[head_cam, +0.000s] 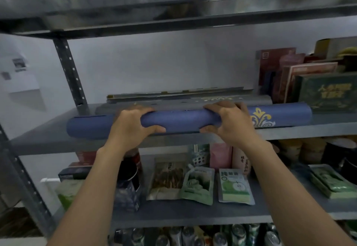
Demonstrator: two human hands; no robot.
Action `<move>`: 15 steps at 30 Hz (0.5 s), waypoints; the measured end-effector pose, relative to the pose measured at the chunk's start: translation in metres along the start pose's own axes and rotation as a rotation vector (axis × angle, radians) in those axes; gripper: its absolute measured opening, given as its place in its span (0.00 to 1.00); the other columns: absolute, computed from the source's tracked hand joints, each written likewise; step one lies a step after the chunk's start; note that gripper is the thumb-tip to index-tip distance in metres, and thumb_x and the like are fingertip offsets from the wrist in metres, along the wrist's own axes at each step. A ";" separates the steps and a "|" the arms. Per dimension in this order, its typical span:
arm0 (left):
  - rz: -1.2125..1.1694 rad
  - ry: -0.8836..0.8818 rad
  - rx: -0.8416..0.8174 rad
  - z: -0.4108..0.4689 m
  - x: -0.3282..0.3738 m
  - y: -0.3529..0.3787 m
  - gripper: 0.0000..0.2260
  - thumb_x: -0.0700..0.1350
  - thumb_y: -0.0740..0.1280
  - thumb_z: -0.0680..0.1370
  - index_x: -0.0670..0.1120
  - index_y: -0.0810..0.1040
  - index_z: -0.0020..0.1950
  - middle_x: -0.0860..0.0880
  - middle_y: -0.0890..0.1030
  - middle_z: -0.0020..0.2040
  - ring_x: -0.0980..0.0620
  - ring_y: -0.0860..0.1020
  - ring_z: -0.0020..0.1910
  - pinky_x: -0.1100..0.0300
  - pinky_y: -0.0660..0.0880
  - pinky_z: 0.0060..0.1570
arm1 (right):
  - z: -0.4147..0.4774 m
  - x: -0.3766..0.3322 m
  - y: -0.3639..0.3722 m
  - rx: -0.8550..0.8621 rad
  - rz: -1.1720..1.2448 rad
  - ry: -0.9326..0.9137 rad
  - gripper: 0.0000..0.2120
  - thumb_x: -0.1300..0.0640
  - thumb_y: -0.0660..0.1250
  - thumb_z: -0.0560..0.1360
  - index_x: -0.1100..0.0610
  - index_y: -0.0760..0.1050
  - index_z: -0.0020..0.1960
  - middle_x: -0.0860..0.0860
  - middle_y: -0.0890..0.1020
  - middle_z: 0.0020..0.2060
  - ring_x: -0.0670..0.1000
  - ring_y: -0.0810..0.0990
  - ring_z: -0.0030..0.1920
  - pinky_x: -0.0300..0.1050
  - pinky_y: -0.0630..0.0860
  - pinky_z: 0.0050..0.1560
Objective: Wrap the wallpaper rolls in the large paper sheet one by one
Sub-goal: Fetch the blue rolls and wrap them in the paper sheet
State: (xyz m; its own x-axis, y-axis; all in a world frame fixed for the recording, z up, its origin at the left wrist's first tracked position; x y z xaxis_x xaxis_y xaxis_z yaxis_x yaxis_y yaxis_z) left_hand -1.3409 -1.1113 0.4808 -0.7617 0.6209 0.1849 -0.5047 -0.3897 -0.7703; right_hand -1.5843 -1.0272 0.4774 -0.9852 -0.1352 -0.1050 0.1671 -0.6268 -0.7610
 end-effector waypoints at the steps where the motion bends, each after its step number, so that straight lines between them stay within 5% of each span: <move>1: -0.013 -0.019 -0.036 0.008 -0.005 0.008 0.33 0.73 0.65 0.64 0.56 0.76 0.62 0.54 0.80 0.57 0.51 0.78 0.52 0.55 0.76 0.51 | 0.007 0.003 0.005 -0.003 0.008 -0.002 0.31 0.36 0.70 0.68 0.47 0.72 0.67 0.49 0.78 0.61 0.54 0.72 0.63 0.52 0.59 0.64; 15: -0.039 0.023 0.077 0.052 -0.030 0.045 0.33 0.72 0.67 0.63 0.52 0.79 0.60 0.53 0.81 0.56 0.51 0.77 0.54 0.57 0.71 0.55 | 0.053 0.031 0.053 0.066 -0.008 -0.020 0.32 0.37 0.74 0.64 0.50 0.76 0.63 0.51 0.81 0.57 0.57 0.77 0.58 0.55 0.64 0.60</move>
State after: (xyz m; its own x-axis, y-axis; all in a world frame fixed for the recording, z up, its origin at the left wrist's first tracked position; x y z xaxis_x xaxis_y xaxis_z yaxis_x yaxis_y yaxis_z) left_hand -1.3614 -1.1830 0.4727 -0.7320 0.6515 0.1994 -0.5642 -0.4154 -0.7136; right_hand -1.6045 -1.1049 0.4677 -0.9857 -0.1449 -0.0862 0.1623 -0.6767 -0.7182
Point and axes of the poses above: each hand's wrist, its own z-axis towards the middle knuckle, its own y-axis out of the palm, x = y × z, the point moved 7 cm from there along z, towards the middle knuckle
